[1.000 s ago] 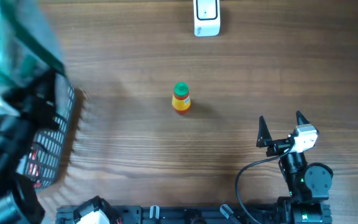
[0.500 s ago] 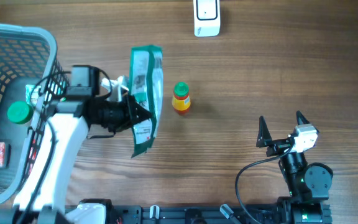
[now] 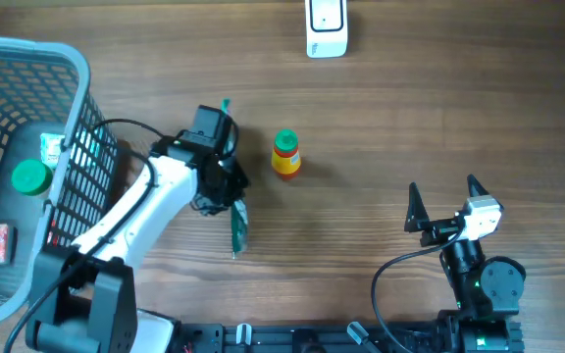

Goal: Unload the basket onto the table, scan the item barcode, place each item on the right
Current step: 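Lay the green snack bag flat on the table left of the bottle, then reach into the basket and grasp the green-lidded jar with the left gripper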

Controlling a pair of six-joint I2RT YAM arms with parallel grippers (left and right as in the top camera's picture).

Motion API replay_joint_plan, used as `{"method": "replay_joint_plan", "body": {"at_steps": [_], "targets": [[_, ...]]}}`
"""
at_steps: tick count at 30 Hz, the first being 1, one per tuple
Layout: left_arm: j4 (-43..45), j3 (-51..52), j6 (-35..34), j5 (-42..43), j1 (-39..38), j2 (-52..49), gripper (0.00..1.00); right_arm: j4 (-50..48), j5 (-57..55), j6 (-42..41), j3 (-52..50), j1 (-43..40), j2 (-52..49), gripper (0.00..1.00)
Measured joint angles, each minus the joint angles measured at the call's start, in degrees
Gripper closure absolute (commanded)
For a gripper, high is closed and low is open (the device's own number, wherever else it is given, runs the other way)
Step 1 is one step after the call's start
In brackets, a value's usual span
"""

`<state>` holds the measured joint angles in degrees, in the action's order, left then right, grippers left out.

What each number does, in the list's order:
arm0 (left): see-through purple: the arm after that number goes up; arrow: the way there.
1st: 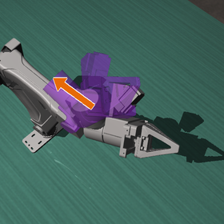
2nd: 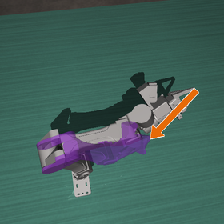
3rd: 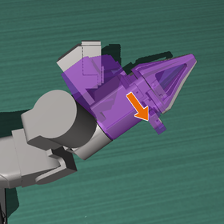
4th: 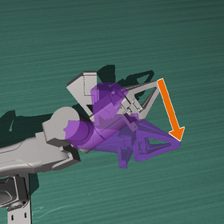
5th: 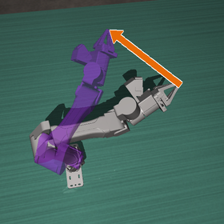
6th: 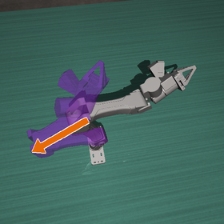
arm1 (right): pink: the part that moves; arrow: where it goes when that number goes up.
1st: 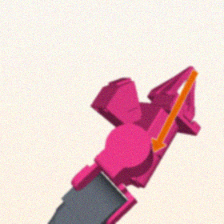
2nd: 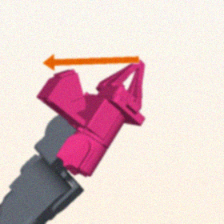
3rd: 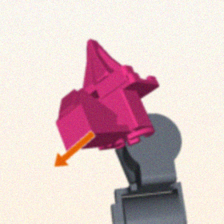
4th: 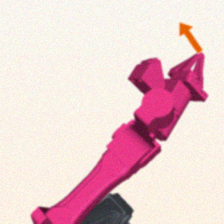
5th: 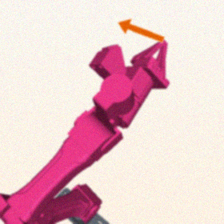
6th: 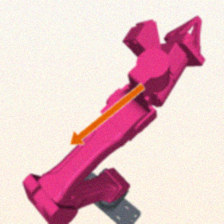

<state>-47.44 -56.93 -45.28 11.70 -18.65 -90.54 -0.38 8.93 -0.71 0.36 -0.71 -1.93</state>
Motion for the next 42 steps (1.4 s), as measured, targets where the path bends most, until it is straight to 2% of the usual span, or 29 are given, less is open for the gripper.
{"method": "replay_joint_plan", "body": {"at_steps": [3, 4, 8, 12, 19, 20, 22, 24, 25, 27, 29, 32, 34, 37, 40, 42], "targets": [[4.61, 0.11, -0.96, 0.83, -3.13, 0.0, 0.96, 0.02, 0.0, 0.0, 0.0, 0.0, 0.0, 0.0], [5.33, 0.15, -1.01, 1.46, -3.54, 0.0, 0.93, 0.02, -0.02, 0.0, 0.0, 0.0, 0.0, 0.0], [6.58, 0.15, -1.64, 4.39, -3.91, 0.0, 0.5, 0.0, 0.0, 0.0, 0.0, 0.0, 0.0, 0.0], [6.56, 0.15, -1.79, 4.96, -3.91, 1.09, 0.49, 0.0, 0.0, 0.0, 0.0, 0.0, 0.0, 0.0], [6.97, -0.46, -1.77, 5.33, -3.91, 11.56, 0.48, 0.02, 0.0, 0.0, 0.0, 0.0, 0.0, 0.0], [7.23, -0.46, -1.77, 5.33, -3.91, 12.7, 0.46, 0.0, 0.0, 0.0, 0.0, 0.0, 0.0, 0.0], [7.23, -0.48, -1.27, 5.29, -3.91, 14.08, 0.34, 0.0, 0.0, 0.0, 0.0, 0.0, 0.0, 0.0], [6.82, -1.79, 0.74, 4.57, -3.91, 15.98, 0.16, 0.02, 0.0, 0.0, 0.0, 0.0, 0.0, 0.0], [6.29, -3.48, 2.01, 3.8, -3.91, 16.94, 0.08, 0.0, 0.0, 0.0, 0.0, 0.0, 0.0, 0.0], [4.2, -9.4, 6.27, 2.08, -3.89, 18.73, 0.02, 0.02, 0.0, 0.0, 0.0, 0.0, 0.0, 0.0], [-0.22, -16.65, 9.68, -1.25, -3.91, 19.71, 0.0, 0.0, 0.0, 0.0, 0.0, 0.0, 0.0, 0.0], [-8.87, -31.61, 13.42, -14.03, -3.89, 20.31, 0.0, 0.04, 0.0, 0.0, 0.0, 0.0, 0.0, 0.0], [-11.43, -38.18, 14.45, -22.86, -3.13, 20.87, 0.0, 0.02, 0.0, 0.0, 0.0, 0.0, 0.0, 0.0], [-13.62, -43.21, 14.53, -34.21, 4.61, 21.9, 0.0, 0.02, 0.0, 0.0, 0.0, 0.0, 0.0, 0.0], [-19.52, -43.21, 9.9, -37.18, 18.88, 20.7, 0.0, 0.02, -0.04, 0.0, 0.0, 0.02, 0.0, 0.0], [-24.85, -43.32, 4.42, -35.19, 31.56, 18.21, 0.0, 0.02, 0.0, 0.0, 0.0, 0.0, 0.0, 0.0]]}}
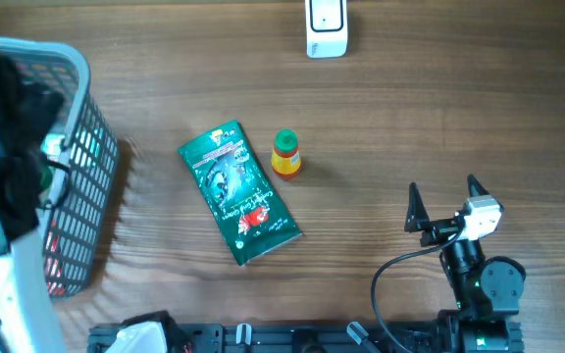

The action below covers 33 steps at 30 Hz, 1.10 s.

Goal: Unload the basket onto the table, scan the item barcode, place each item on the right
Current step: 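Reach into the basket and grasp the green-lidded jar with the left gripper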

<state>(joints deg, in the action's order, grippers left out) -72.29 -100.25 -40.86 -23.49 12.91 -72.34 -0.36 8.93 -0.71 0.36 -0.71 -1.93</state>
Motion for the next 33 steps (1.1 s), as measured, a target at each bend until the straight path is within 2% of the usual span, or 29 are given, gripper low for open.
{"method": "replay_joint_plan", "body": {"at_steps": [4, 7, 16, 21, 24, 28, 29, 32, 33], "targets": [[-3.61, 0.0, -4.42, 8.31, 15.52, -8.11, 0.0, 0.0, -0.02, 0.0, 0.0, 0.0, 0.0, 0.0], [-5.07, 0.0, -5.29, 11.82, 20.98, -14.97, 0.0, 0.0, -0.02, 0.0, 0.0, 0.0, 0.0, 0.0], [-1.22, 3.21, -5.81, 14.84, 22.6, -33.88, 0.0, 0.0, -0.02, 0.0, 0.0, 0.0, 0.0, 0.0], [1.36, 3.34, -5.81, 14.86, 23.5, -38.97, 0.0, 0.0, -0.02, 0.0, 0.0, 0.0, 0.0, 0.0], [5.73, 5.7, -5.84, 14.86, 23.87, -40.39, 0.0, 0.0, -0.02, -0.02, 0.0, 0.0, 0.0, 0.0], [16.63, 11.76, -6.01, 16.7, 23.87, -41.35, 0.0, 0.0, -0.02, 0.0, 0.0, 0.0, 0.0, 0.0], [18.27, 12.92, -5.99, 17.77, 23.87, -41.35, 0.07, 0.0, -0.02, 0.0, 0.0, 0.0, 0.0, 0.0], [20.5, 15.61, -5.7, 19.45, 23.87, -41.35, 0.4, 0.0, -0.02, 0.0, 0.0, 0.0, 0.0, 0.0], [20.63, 16.52, -5.75, 19.98, 23.87, -41.35, 0.44, 0.0, -0.02, 0.0, 0.0, 0.0, 0.0, 0.0]]}}
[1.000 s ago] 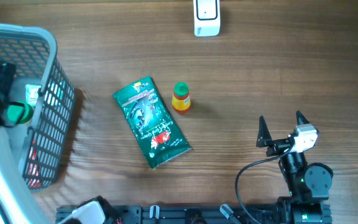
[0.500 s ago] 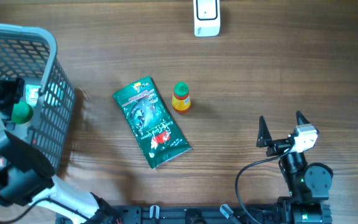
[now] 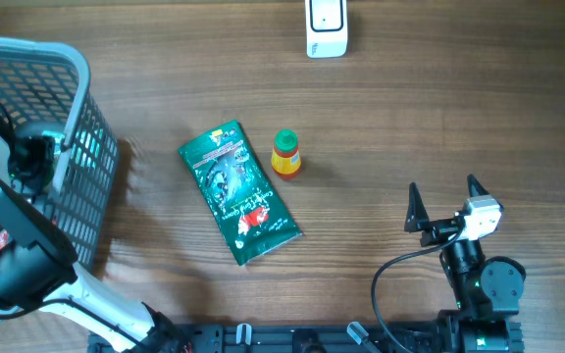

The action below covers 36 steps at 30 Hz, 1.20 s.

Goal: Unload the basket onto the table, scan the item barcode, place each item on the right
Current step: 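Reach into the basket and grasp the green-lidded jar with the left gripper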

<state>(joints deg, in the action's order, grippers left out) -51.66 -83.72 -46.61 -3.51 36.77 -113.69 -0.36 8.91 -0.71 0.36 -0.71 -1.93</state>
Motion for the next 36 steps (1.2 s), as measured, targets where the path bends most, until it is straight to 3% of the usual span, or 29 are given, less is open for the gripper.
{"method": "replay_joint_plan", "body": {"at_steps": [2, 7, 10, 13, 18, 21, 26, 31, 36], "targets": [[-0.98, 0.28, 0.15, 0.17, 0.0, 0.11, 0.53, 0.0, 0.0, 0.0, 0.0, 0.0, 0.0, 0.0], [-5.84, -0.24, 2.4, 3.48, 0.26, 1.07, 0.55, 0.0, 0.0, 0.0, 0.0, 0.0, 0.0, 0.0], [-11.5, -5.53, 3.06, 4.92, 0.35, 4.74, 0.53, 0.0, 0.0, 0.0, 0.0, 0.0, 0.0, 0.0], [-13.88, -12.87, 3.28, 6.8, 0.39, 15.63, 0.53, 0.0, 0.0, 0.0, 0.0, 0.0, 0.0, 0.0], [-15.96, -15.26, 3.5, 13.4, -2.19, 35.85, 0.55, 0.0, 0.0, 0.0, 0.0, 0.0, 0.0, 0.0], [-17.03, -15.23, 4.79, 15.96, -13.11, 41.97, 0.55, -0.02, 0.0, 0.0, 0.0, 0.0, 0.0, 0.0], [-13.18, -15.21, 5.68, 17.38, -30.95, 42.38, 0.55, -0.02, -0.02, -0.02, 0.0, 0.0, 0.0, 0.0], [-8.87, -15.23, 5.86, 17.38, -45.59, 40.46, 0.55, -0.02, 0.0, 0.0, 0.0, 0.0, 0.0, 0.0], [-7.1, -15.21, 5.88, 16.24, -55.23, 38.73, 0.55, -0.02, 0.0, 0.0, 0.0, 0.0, 0.0, 0.0]]}}
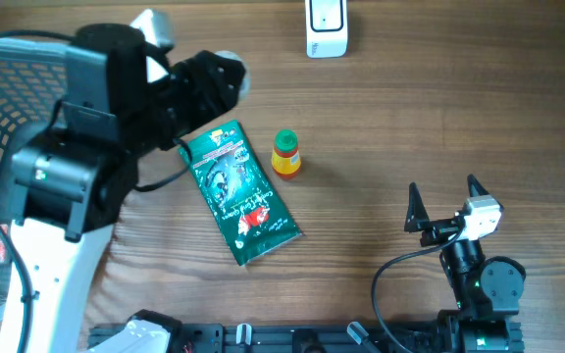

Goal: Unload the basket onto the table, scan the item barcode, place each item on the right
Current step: 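Reach into the basket and grasp the green-lidded jar with the left gripper, then place the green-lidded jar upright right of the sauce bottle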

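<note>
A white scanner [325,29] stands at the table's far edge. On the wood lies a green snack packet [241,193], flat, with a small orange bottle with a green cap [285,154] upright just to its right. My left arm [86,147] looms large, close to the camera. Its dark wrist end [209,86] hangs above the packet's top corner; the fingers are hidden beneath it, so I cannot tell if it holds anything. At the lower right my right gripper [443,186] stands open with nothing between its fingers.
A grey mesh basket fills the left edge, largely covered by the left arm. A red packet shows inside it at the lower left.
My left arm was down in the basket at the left edge. Now it stands raised, its wrist end over the table by the green packet's top. Packet, bottle and right arm are unmoved.
At first my left gripper held the green packet on edge beside the bottle. Then the packet lay flat on the table and the arm was over the basket. Then the arm reached into the basket, and now it is back over the table near the packet.
</note>
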Controlling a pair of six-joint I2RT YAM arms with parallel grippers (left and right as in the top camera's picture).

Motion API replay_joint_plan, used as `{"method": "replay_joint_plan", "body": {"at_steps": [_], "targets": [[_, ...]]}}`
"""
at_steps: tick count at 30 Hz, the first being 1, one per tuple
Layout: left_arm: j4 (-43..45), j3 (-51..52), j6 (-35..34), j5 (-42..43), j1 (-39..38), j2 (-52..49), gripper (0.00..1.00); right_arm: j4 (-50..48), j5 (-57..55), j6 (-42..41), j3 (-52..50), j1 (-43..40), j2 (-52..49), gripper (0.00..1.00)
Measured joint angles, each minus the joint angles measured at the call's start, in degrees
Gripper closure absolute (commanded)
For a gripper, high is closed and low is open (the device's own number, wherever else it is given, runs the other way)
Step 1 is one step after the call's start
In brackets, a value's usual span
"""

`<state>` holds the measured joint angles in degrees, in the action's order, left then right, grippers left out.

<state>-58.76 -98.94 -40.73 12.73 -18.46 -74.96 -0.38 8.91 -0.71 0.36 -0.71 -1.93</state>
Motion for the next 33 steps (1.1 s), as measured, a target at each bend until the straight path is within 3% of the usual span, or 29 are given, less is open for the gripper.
{"method": "replay_joint_plan", "body": {"at_steps": [7, 16, 25, 33], "targets": [[5.07, -0.04, 0.17, -3.06, -14.08, -4.52, 0.54, 0.02, 0.0, 0.0, 0.0, 0.02, 0.0, 0.0], [13.62, 0.0, 4.39, -5.38, -31.01, -33.18, 0.51, 0.02, 0.0, 0.0, 0.0, 0.02, 0.0, 0.0], [10.14, 0.09, 16.68, -14.64, -32.44, -47.01, 0.45, 0.02, 0.0, 0.0, 0.0, 0.0, 0.0, 0.0], [15.19, 0.09, 19.74, -16.22, -31.45, -50.51, 0.42, 0.0, 0.0, 0.0, 0.0, 0.0, 0.0, 0.0]]}}
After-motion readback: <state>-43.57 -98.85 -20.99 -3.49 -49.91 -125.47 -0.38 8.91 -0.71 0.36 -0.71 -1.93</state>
